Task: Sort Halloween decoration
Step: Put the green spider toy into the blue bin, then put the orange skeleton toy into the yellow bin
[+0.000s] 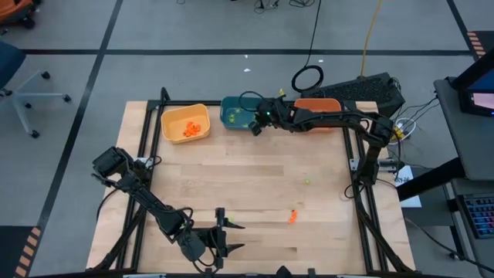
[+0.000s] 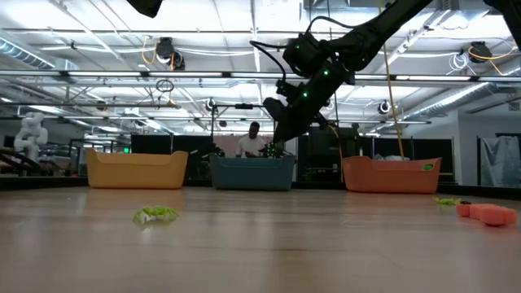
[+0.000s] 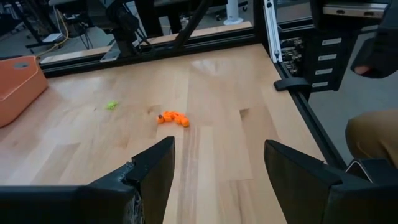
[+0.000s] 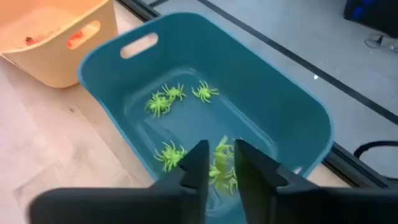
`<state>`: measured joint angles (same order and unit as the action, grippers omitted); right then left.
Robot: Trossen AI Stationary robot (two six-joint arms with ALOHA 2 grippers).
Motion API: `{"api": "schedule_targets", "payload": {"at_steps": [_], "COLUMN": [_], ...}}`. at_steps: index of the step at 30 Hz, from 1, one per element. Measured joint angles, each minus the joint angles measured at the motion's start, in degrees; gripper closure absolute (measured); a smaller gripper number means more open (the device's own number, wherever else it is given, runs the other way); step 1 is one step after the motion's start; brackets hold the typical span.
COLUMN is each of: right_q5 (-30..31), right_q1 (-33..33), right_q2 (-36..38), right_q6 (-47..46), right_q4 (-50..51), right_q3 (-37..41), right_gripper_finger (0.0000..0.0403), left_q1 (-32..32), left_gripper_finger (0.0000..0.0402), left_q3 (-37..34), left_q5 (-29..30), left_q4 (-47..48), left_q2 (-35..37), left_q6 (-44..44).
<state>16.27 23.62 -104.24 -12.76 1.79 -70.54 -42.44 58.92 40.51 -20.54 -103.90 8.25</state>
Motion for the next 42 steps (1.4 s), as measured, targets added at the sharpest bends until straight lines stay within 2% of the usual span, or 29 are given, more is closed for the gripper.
{"api": "schedule_targets", "payload": {"at_steps": [7,12,15,18,21,24,28,32,37,42], "right_q5": [0.0,0.3,2.4,8.4,15.4,18.7,20.9,26.7,26.6,20.7], "right_q1": [-1.2,-6.2,-12.6,-21.3,-31.4,-41.3,-52.9,-61.5,-68.1,-71.8], "right_q2": [0.9,5.8,10.1,13.8,15.2,15.0,13.2,10.0,4.9,2.3], "right_q6": [-2.5,-0.9,-0.1,-1.1,-6.4,-12.3,-21.9,-31.0,-31.9,-33.7], "right_q4": [1.1,3.0,7.9,16.3,25.0,30.8,31.2,30.6,31.3,34.8], "right_q3": [0.0,0.0,0.0,0.0,0.0,0.0,1.3,2.3,2.3,2.3], "right_gripper_finger": [0.0266,0.0243,0.0243,0.0247,0.0249,0.0249,0.0249,0.0249,0.0250,0.0250], "left_q1": [0.0,0.0,0.0,0.0,0.0,0.0,0.0,0.0,0.0,0.0], "left_gripper_finger": [0.0155,0.0155,0.0155,0.0155,0.0155,0.0155,0.0155,0.0155,0.0155,0.0155], "left_q3": [0.0,0.0,0.0,0.0,0.0,0.0,0.0,0.0,0.0,0.0], "left_q5": [0.0,0.0,0.0,0.0,0.1,0.1,0.1,0.2,0.3,0.3], "left_q4": [0.0,0.1,0.1,0.1,0.1,0.1,0.1,0.1,0.1,0.0], "left_q2": [0.0,0.0,0.0,0.0,0.0,0.0,0.0,0.0,0.0,0.0], "left_q6": [0.3,0.2,0.0,-0.2,-0.6,-1.2,-1.2,-1.2,-1.1,-1.2]}}
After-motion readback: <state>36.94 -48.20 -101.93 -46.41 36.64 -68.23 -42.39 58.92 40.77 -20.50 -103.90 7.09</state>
